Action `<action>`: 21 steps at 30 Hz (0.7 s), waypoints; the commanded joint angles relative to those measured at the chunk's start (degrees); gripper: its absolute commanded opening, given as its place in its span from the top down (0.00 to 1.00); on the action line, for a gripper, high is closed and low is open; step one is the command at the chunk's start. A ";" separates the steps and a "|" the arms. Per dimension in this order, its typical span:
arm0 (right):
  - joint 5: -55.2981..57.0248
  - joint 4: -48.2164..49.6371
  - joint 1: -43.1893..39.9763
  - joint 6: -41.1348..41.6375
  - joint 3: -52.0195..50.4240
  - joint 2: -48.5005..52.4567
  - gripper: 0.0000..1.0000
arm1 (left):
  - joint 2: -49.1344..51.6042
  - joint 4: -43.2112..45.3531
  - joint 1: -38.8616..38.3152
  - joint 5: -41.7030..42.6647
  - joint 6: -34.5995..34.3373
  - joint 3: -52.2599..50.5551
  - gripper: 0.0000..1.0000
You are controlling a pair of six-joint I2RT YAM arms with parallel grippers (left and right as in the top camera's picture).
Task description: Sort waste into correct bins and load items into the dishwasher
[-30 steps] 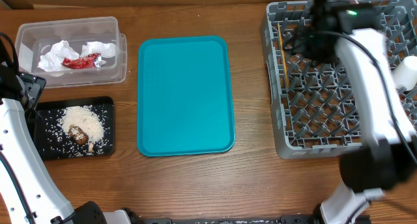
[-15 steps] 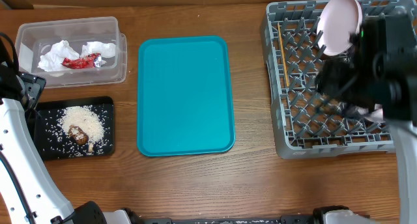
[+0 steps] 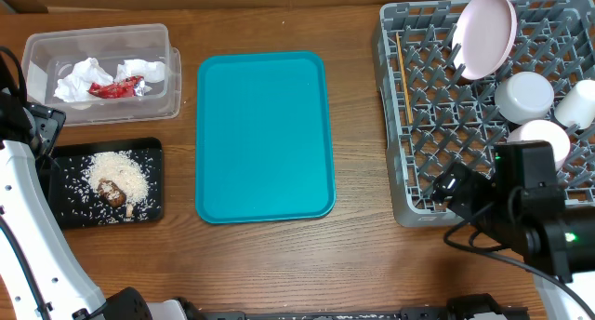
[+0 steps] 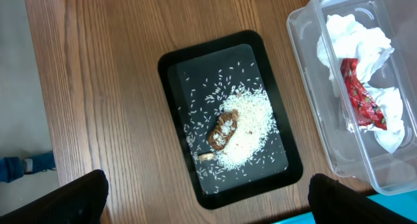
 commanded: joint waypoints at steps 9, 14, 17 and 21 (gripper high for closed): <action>1.84 -1.07 0.28 3.82 -0.50 3.56 0.00 | -0.39 -0.11 0.00 -0.17 -1.22 -0.11 0.00; 2.73 -0.81 0.28 1.14 -0.50 3.08 0.00 | -0.39 -0.11 -0.02 -0.17 -1.22 -0.11 0.00; 2.71 -0.13 0.33 1.05 -0.63 2.78 0.00 | -0.39 -0.11 -0.02 -0.17 -1.22 -0.11 0.00; 2.10 7.67 0.33 0.09 -4.11 -1.73 0.00 | -0.39 -0.11 -0.02 -0.17 -1.22 -0.11 0.00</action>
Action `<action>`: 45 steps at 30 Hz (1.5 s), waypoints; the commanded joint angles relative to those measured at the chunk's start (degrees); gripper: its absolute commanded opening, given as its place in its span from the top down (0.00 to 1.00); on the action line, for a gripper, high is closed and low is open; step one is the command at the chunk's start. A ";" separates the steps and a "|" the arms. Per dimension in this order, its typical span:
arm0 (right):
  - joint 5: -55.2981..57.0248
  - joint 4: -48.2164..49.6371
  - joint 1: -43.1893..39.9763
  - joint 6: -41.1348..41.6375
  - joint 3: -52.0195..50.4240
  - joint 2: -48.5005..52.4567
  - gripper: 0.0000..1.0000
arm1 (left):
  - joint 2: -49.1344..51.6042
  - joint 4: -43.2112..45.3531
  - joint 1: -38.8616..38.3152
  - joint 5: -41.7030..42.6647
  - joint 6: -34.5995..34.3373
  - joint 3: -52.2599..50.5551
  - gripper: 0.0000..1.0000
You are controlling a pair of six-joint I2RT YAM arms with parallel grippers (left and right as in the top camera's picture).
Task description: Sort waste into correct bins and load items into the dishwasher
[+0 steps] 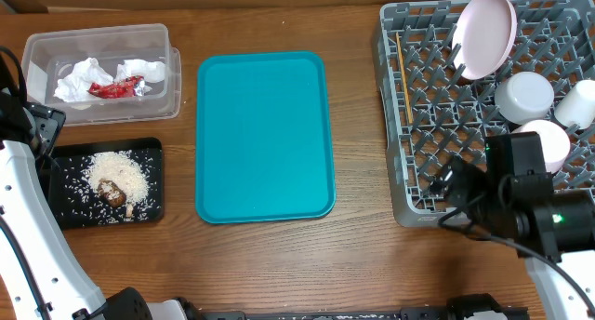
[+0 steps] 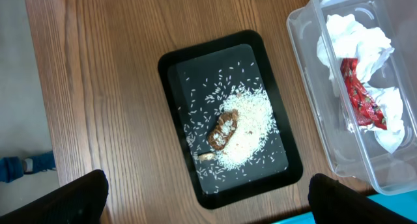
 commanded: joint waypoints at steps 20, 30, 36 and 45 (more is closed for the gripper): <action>-4.96 57.48 0.20 -8.41 -44.26 -42.36 0.00 | -0.39 -0.11 -0.02 -0.17 -1.22 -0.11 0.00; -4.04 77.61 0.15 -11.15 -59.98 -48.52 0.00 | -0.39 -0.11 -0.02 -0.17 -1.22 -0.11 0.00; -3.87 77.11 0.15 -17.31 -62.25 -53.70 0.00 | -0.39 -0.11 -0.02 -0.17 -1.22 -0.11 0.00; -3.15 69.20 -0.42 -32.15 -62.25 -56.63 0.00 | -0.39 -0.11 -0.02 -0.17 -1.22 -0.11 0.00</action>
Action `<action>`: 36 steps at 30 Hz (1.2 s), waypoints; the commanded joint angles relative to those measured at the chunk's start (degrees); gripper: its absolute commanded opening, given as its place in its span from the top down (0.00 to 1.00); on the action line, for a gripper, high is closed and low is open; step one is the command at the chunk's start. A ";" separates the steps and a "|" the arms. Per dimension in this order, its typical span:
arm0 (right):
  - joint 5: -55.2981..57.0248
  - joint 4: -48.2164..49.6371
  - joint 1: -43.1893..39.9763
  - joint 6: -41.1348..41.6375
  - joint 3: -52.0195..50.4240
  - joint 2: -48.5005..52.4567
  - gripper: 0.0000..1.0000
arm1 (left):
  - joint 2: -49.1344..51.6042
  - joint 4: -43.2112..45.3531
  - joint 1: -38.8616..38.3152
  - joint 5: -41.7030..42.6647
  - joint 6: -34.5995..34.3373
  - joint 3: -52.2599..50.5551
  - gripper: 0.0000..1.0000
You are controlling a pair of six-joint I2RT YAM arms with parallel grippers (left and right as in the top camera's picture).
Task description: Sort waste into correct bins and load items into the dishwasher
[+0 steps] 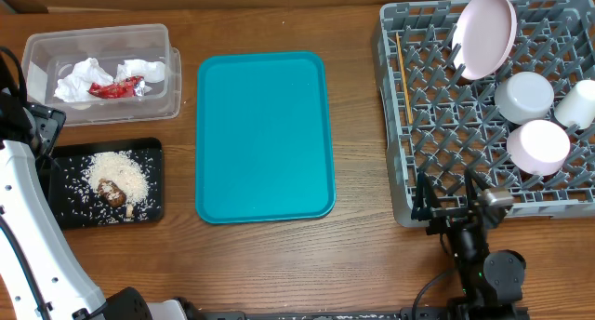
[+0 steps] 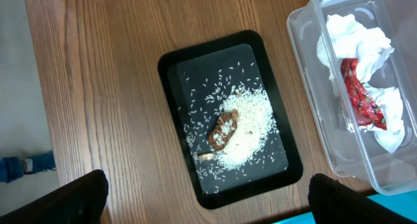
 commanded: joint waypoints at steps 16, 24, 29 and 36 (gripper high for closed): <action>2.97 -0.70 -9.57 -6.25 -0.59 -0.57 0.00 | -0.39 -0.09 0.00 -0.20 -1.22 -0.11 0.00; 2.80 -0.70 -9.18 -6.23 -0.59 -0.57 0.00 | -0.39 -0.09 -0.02 -0.20 -1.22 -0.11 0.00; 2.80 -0.70 -9.18 -6.23 -0.59 -0.57 0.00 | -0.39 -0.09 -0.02 -0.20 -1.22 -0.11 0.00; 2.80 -0.70 -9.18 -6.23 -0.59 -0.57 0.00 | -0.39 -0.09 0.00 -0.20 -1.22 -0.11 0.00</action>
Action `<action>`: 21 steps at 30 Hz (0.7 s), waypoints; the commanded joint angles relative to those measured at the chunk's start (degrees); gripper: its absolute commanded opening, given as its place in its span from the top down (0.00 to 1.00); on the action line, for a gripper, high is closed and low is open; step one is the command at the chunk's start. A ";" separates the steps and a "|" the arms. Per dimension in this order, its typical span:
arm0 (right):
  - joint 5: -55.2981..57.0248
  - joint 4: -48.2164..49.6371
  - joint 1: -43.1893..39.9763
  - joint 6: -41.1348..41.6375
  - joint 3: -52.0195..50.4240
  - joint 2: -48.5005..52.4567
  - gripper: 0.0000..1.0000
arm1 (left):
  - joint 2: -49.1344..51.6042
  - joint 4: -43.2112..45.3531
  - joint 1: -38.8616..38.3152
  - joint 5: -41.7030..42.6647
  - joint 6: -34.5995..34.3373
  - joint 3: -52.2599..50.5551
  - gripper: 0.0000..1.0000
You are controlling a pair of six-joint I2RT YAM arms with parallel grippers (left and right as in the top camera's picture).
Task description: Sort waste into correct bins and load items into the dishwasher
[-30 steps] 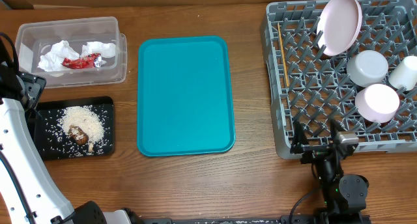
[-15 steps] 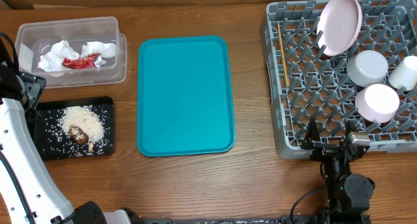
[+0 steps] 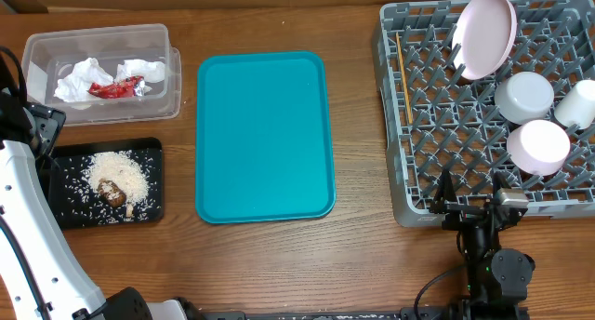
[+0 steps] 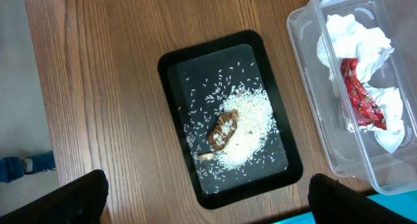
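Note:
The dish rack [image 3: 423, 106] at the right holds a pink plate [image 3: 485, 33], two white cups [image 3: 525, 95], a pink bowl [image 3: 539, 145] and chopsticks [image 3: 403, 75]. A clear bin [image 3: 102, 36] at the back left holds crumpled tissues [image 4: 355, 38] and a red wrapper [image 4: 362, 97]. A black tray [image 4: 169, 68] carries rice [image 4: 249, 123] and a brown food scrap [image 4: 223, 129]. My left gripper [image 4: 207, 196] hangs open above the black tray's near edge. My right gripper [image 3: 471, 201] is open at the table's front edge, just before the rack, holding nothing.
A teal tray [image 3: 264, 134] lies bare in the middle of the wooden table. The left arm [image 3: 23, 208] runs along the table's left edge. The rack's front wall [image 3: 465, 206] stands right beside the right gripper.
My right gripper has shifted a little to the right along the table's front edge. The left gripper and all the objects are where they were.
My right arm first hung over the rack's near corner, covering part of the pink bowl, and stayed there a moment later. Then it was back at the table's front edge, open, with the bowl fully visible in the rack. The left arm never moved.

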 commanded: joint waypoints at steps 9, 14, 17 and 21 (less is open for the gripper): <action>0.09 0.33 0.17 -0.17 -0.59 -0.57 0.00 | -0.39 -0.11 -0.02 -0.20 -1.20 -0.11 0.00; 0.09 0.33 0.17 -0.17 -0.59 -0.57 0.00 | -0.15 -0.11 -0.02 -0.17 -1.20 -0.11 0.00; 0.09 0.33 0.17 -0.17 -0.59 -0.57 0.00 | -0.09 -2.43 -0.02 -0.74 4.24 -0.15 0.00; 0.09 0.33 0.17 -0.17 -0.59 -0.57 0.00 | -1.31 -7.80 -0.02 3.04 7.19 -0.15 0.00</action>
